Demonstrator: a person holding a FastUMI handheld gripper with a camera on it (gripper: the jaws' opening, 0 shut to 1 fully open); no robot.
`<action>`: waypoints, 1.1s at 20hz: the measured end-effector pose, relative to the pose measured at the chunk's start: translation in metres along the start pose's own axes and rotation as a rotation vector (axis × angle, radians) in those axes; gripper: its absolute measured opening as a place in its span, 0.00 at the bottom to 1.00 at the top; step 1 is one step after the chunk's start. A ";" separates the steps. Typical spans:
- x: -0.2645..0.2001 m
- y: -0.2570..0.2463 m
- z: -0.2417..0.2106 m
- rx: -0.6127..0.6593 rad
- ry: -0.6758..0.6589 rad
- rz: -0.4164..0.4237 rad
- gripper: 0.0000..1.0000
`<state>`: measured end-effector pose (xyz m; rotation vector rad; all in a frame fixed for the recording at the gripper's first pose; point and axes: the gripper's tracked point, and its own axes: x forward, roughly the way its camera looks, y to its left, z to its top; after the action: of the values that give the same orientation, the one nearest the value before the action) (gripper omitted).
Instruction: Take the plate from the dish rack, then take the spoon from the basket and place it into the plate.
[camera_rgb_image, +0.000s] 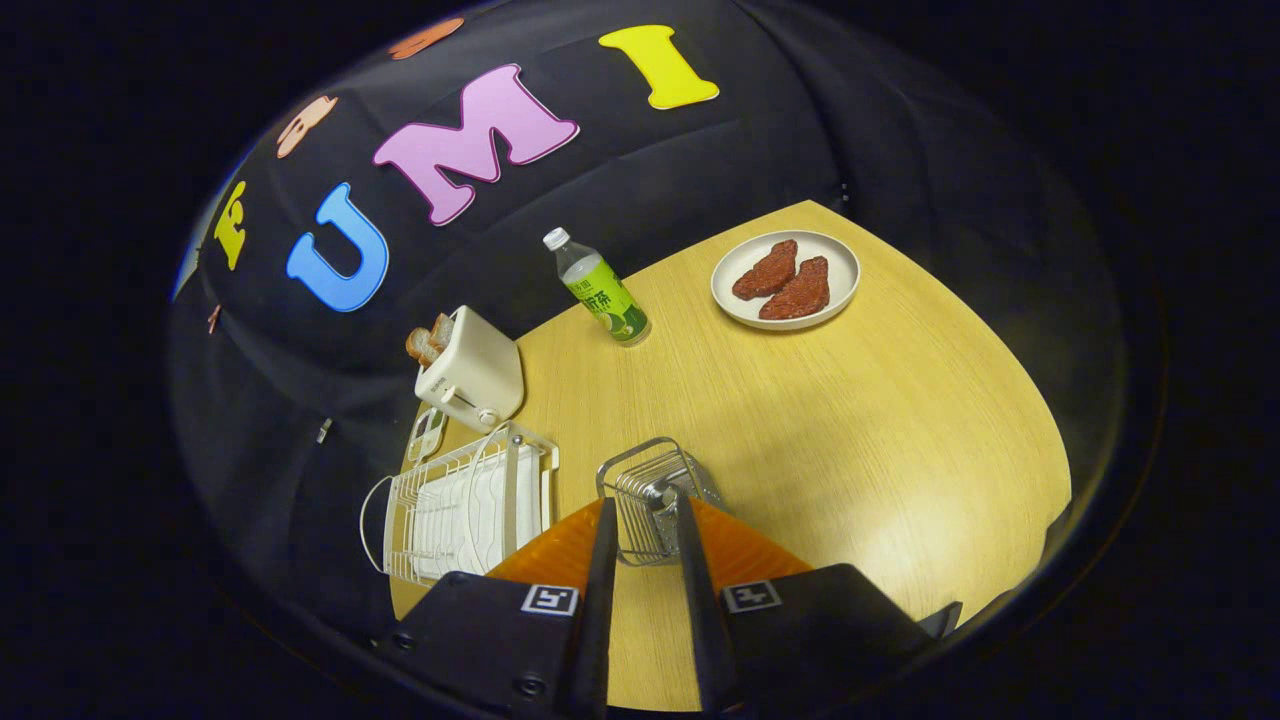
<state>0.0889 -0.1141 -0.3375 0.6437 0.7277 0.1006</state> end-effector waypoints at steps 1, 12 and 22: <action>0.001 -0.004 -0.001 0.001 0.001 -0.005 0.41; 0.002 -0.016 -0.037 -0.109 0.129 -0.045 0.14; -0.032 0.002 -0.021 -0.099 0.025 -0.093 0.11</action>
<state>0.0519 -0.1108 -0.3295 0.5146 0.7705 0.0585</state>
